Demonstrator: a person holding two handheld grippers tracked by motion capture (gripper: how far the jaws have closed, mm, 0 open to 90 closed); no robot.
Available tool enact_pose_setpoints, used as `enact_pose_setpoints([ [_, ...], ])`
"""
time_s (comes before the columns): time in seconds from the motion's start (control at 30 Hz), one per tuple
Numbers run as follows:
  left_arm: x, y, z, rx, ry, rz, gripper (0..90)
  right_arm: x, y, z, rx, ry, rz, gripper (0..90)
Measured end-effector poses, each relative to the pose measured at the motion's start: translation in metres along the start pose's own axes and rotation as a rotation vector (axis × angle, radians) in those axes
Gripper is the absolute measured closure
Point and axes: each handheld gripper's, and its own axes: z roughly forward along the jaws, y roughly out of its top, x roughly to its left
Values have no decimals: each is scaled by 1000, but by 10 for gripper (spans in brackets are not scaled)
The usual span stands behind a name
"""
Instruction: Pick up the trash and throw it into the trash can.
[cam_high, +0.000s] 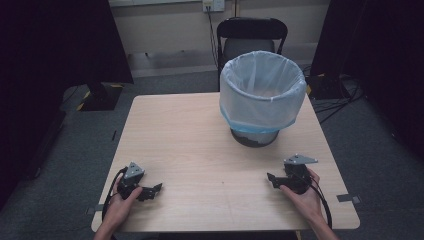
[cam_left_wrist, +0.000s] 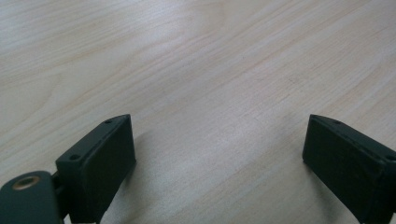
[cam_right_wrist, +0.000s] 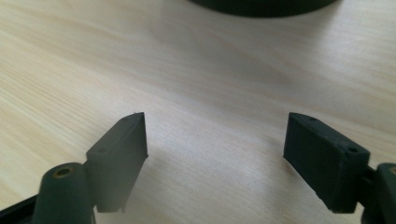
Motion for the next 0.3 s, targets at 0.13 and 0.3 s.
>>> enact_pose_setpoints([
  [0.13,0,0,0,0,0,0,86,3,-3,6,-7,-26,-30,170],
  [0.3,0,0,0,0,0,0,86,5,-3,6,-3,-50,-17,146],
])
